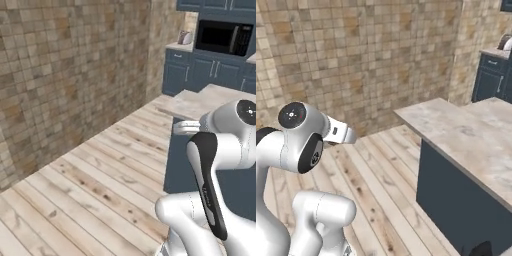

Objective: Retrieve the sausage and cheese from the fridge and place them on the cutting board on the counter.

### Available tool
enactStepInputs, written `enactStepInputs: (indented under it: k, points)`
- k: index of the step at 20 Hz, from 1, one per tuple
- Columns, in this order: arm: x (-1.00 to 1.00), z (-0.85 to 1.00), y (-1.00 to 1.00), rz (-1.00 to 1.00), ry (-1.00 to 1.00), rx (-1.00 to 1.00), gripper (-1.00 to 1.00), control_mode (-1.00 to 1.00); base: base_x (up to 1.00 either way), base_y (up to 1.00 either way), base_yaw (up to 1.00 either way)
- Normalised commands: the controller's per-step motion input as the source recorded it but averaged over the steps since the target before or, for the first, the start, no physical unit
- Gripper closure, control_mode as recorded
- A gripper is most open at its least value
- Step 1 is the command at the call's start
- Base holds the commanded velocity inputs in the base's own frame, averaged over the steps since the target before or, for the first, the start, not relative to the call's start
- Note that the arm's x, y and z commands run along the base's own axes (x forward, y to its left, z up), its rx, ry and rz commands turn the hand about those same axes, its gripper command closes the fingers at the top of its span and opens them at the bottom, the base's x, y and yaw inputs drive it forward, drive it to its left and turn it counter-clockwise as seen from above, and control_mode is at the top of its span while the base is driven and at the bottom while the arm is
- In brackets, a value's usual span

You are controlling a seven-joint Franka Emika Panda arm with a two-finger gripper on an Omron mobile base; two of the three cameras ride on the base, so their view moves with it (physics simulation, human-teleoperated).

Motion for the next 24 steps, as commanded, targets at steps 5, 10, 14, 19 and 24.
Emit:
enactStepInputs:
  k: [5,10,14,19,24]
  points:
    - [0.00,0.00,0.00,0.00,0.00,0.00,1.00,1.00,1.00,1.00,-0.16]
    - [0.00,0.00,0.00,0.00,0.00,0.00,1.00,1.00,1.00,1.00,-0.23]
    - [0.00,0.00,0.00,0.00,0.00,0.00,1.00,1.00,1.00,0.96,-0.28]
    - [0.00,0.00,0.00,0.00,0.00,0.00,1.00,1.00,1.00,0.98,-0.35]
    - [0.00,0.00,0.00,0.00,0.00,0.00,1.00,1.00,1.00,0.98,-0.39]
